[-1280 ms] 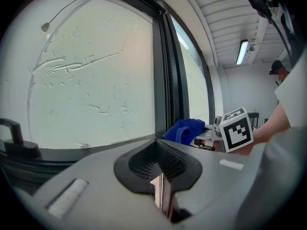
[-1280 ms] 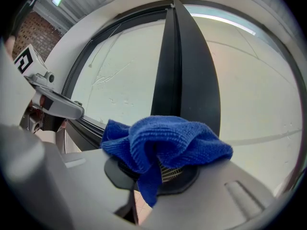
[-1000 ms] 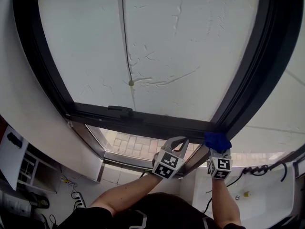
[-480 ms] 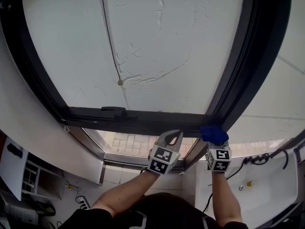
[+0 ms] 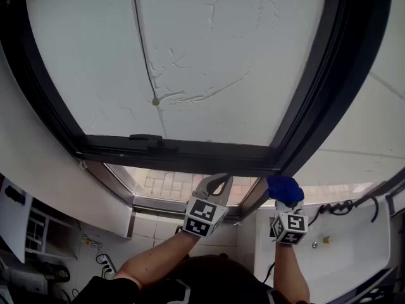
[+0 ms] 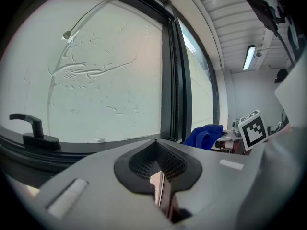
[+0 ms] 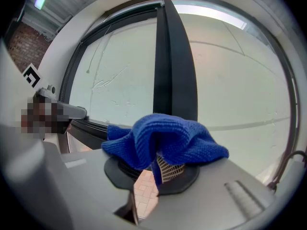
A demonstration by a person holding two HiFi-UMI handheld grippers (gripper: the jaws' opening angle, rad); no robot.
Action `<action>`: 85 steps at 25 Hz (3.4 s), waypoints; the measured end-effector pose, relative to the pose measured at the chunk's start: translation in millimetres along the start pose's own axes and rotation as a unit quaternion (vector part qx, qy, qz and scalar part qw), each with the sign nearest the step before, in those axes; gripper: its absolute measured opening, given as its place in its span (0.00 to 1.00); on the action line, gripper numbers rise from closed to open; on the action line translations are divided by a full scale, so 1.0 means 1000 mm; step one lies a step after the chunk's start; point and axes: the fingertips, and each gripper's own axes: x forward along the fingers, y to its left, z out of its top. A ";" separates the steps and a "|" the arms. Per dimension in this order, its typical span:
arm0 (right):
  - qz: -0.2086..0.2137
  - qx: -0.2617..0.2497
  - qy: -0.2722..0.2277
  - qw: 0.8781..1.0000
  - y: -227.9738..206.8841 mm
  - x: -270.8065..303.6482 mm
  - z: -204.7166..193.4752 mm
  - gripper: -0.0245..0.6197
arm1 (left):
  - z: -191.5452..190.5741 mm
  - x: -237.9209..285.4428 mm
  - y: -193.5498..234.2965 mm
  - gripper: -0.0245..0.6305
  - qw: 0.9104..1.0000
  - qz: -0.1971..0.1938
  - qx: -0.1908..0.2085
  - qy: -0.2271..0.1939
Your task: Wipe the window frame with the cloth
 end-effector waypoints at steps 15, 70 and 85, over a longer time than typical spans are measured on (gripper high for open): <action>0.059 -0.039 -0.003 0.997 0.010 0.047 -0.021 0.13 | -0.011 -0.003 0.019 0.03 0.999 0.038 -0.004 0.017; 0.248 -0.148 -0.022 0.957 0.215 0.106 -0.010 0.12 | -0.034 -0.133 0.142 0.03 0.978 0.206 -0.042 0.007; 0.278 -0.174 -0.023 0.944 0.297 0.116 -0.006 0.12 | -0.051 -0.196 0.185 0.03 0.967 0.250 -0.056 0.010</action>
